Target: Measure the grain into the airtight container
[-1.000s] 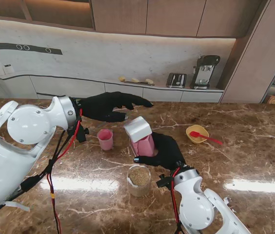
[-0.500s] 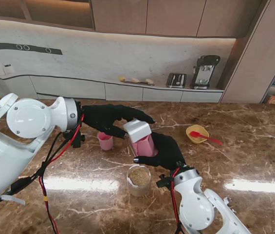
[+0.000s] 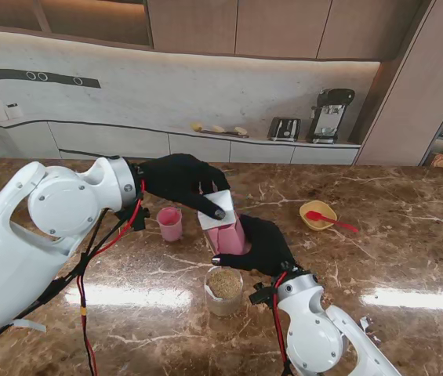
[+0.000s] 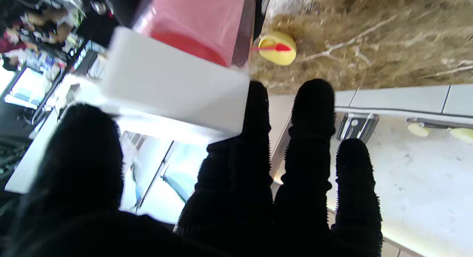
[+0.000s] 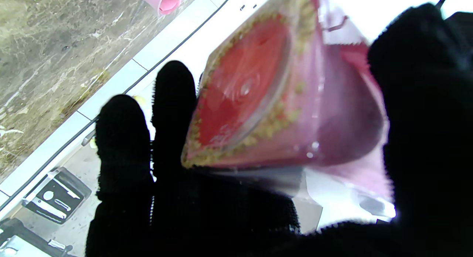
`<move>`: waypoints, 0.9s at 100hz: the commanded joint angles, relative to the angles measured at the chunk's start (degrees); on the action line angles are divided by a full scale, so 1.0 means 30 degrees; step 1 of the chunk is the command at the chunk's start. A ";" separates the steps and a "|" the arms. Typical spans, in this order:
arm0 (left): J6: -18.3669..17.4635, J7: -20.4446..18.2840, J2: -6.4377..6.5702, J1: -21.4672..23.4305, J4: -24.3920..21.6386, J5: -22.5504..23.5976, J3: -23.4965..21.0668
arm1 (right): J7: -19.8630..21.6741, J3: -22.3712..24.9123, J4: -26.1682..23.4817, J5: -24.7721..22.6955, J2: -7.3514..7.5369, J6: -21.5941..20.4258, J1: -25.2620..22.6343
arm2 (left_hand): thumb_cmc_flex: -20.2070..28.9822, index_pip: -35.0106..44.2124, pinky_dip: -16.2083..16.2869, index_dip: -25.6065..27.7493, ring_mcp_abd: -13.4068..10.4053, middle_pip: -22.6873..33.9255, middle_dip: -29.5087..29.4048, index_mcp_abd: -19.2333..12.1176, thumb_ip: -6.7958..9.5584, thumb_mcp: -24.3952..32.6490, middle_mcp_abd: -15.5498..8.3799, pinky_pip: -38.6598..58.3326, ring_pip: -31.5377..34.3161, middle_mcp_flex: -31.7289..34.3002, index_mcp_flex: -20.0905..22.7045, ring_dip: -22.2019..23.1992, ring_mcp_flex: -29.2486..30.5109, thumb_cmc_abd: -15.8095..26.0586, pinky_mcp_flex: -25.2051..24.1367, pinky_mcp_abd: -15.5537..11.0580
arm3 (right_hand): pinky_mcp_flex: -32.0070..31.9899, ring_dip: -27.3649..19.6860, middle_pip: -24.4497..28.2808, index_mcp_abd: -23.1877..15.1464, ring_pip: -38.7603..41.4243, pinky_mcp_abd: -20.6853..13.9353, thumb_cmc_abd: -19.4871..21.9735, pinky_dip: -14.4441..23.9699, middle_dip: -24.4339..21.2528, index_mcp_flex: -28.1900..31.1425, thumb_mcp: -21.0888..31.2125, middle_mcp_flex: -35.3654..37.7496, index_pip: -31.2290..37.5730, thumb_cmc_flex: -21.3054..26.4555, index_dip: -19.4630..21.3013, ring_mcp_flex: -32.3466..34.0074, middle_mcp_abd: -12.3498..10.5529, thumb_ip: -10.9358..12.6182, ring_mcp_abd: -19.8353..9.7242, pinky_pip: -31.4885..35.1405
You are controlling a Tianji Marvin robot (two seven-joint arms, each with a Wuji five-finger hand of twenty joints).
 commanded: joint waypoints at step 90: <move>0.0114 -0.0615 -0.0193 0.1900 -0.0621 -0.2346 -0.2542 | -0.0014 0.0232 -0.0081 0.0084 -0.0112 -0.0097 -0.0338 | 0.4628 -0.9959 -0.1749 -0.6697 -0.1251 -0.7259 -0.7417 -0.7983 0.1080 2.2592 -0.1269 -0.4712 -1.0372 -1.3546 -0.4891 -0.9267 -1.0320 -0.5787 -0.3108 0.1265 | 0.0070 0.0028 0.2412 -0.4739 0.0435 -0.0563 0.4182 0.0313 0.0938 0.2434 0.5650 0.1817 0.3757 0.3873 0.1222 0.0826 -0.2487 0.0649 -0.1616 0.0864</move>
